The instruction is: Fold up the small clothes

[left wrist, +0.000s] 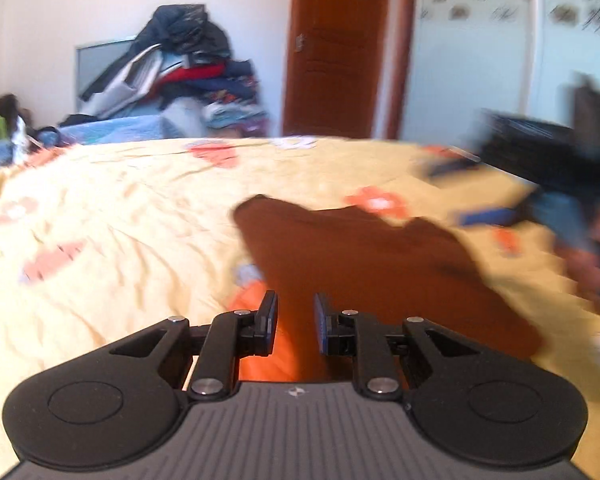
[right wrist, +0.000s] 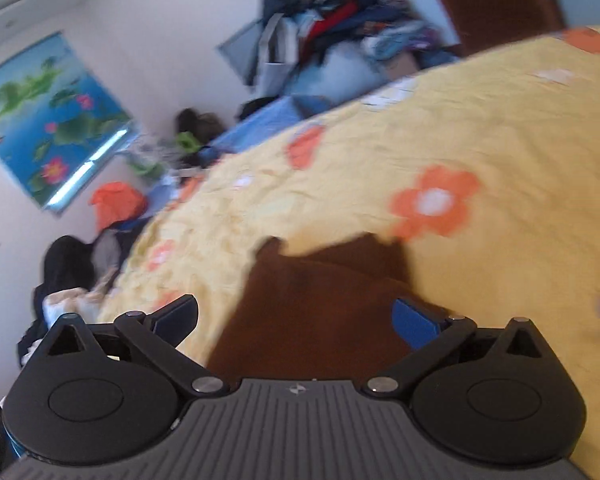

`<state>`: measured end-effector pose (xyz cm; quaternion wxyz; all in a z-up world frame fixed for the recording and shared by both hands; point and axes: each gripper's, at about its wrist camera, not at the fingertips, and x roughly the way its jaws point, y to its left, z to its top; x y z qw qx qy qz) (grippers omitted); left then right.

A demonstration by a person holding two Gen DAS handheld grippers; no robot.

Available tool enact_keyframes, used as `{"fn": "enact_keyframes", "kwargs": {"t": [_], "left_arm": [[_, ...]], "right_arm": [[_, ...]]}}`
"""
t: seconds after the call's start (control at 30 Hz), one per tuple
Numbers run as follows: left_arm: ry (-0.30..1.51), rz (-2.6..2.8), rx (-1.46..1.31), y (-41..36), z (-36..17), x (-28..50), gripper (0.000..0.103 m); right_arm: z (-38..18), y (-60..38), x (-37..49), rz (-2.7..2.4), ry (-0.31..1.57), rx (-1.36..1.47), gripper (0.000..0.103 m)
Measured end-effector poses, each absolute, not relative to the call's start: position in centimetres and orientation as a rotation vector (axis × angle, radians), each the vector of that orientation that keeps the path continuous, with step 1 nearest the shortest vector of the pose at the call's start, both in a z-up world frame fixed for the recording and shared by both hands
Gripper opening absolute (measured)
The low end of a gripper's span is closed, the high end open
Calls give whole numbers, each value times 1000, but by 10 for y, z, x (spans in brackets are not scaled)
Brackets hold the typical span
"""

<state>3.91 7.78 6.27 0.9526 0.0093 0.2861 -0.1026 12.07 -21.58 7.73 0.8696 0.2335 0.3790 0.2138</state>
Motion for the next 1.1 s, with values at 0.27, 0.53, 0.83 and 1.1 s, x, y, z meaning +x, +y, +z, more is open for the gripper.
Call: {"fn": "enact_keyframes", "kwargs": {"t": [0.27, 0.53, 0.83, 1.1], "left_arm": [[826, -167, -259, 106, 35, 141, 19], [826, -107, -197, 99, 33, 141, 13], [680, -328, -468, 115, 67, 102, 42], [781, -198, -265, 95, 30, 117, 57]], "right_arm": [[25, -240, 130, 405, 901, 544, 66], [21, -211, 158, 445, 911, 399, 35], [23, -253, 109, 482, 907, 734, 94], [21, -223, 113, 494, 907, 593, 100]]}}
